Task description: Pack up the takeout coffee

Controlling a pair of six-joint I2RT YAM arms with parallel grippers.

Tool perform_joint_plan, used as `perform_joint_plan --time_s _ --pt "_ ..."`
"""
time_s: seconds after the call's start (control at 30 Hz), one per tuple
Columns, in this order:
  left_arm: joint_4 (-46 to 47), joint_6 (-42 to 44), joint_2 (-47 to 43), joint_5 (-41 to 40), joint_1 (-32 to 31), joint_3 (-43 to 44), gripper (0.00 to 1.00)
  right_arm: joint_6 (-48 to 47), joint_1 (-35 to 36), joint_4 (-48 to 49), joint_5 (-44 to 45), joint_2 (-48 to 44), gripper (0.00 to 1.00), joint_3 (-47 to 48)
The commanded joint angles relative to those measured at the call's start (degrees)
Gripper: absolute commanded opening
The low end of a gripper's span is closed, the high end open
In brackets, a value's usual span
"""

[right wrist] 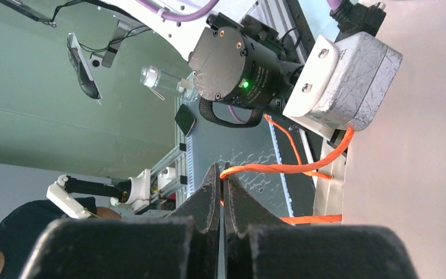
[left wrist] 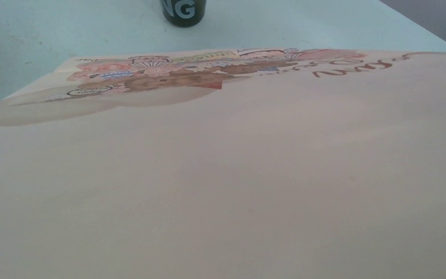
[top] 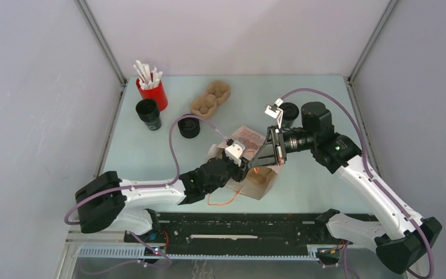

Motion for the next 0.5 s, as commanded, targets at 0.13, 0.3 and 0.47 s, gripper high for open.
perform_joint_plan --time_s 0.13,0.3,0.47 --pt "4.6 -0.5 1.29 -9.24 -1.35 1.07 0.38 3.75 1.11 4.74 2.41 -1.87 0.0 0.4" --pt "4.57 -0.51 2.02 -11.24 -2.31 0.95 0.38 3.56 2.17 4.45 3.92 -1.54 0.0 0.25" --pt "4.55 -0.73 2.38 -11.65 -2.5 0.44 0.38 3.94 2.24 4.94 4.22 -1.47 0.0 0.33"
